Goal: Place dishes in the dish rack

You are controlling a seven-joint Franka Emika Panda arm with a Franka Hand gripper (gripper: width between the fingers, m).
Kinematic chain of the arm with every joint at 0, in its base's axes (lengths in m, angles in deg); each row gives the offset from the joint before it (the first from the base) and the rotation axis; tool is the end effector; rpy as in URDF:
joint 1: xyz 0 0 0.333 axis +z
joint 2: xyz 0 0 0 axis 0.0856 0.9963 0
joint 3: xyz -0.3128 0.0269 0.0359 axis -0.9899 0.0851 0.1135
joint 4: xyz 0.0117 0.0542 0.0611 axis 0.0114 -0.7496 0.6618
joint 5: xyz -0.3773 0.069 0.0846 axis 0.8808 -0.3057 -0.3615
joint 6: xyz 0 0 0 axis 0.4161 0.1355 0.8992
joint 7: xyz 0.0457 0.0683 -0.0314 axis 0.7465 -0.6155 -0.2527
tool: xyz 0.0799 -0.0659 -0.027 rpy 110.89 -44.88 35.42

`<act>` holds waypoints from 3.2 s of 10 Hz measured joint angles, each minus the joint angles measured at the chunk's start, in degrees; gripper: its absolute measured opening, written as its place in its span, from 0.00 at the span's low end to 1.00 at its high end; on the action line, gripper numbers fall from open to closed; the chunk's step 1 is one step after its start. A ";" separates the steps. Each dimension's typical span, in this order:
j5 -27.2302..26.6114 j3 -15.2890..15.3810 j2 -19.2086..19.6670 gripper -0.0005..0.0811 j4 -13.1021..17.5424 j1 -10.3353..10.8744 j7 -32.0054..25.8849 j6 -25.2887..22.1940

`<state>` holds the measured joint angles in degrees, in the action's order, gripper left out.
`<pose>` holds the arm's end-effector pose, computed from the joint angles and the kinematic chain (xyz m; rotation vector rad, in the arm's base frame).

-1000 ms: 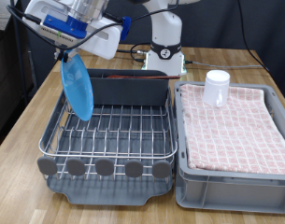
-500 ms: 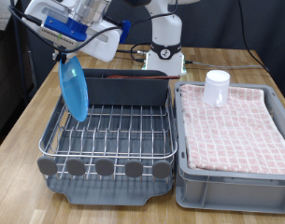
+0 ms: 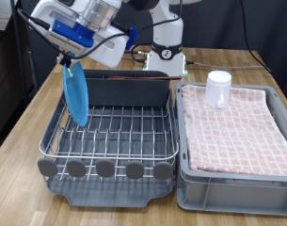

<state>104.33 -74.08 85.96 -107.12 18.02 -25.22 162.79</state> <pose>0.5231 -0.1776 0.3807 2.5245 -0.6651 0.4274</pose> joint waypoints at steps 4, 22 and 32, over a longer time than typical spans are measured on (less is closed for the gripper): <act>5.33 1.01 3.25 0.03 0.62 0.58 5.38 0.09; 1.82 1.95 7.08 0.46 1.38 0.67 10.90 0.32; -30.97 7.00 -8.73 0.99 1.98 2.17 -14.12 -14.35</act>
<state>73.36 -67.08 77.24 -105.15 20.19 -39.34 148.44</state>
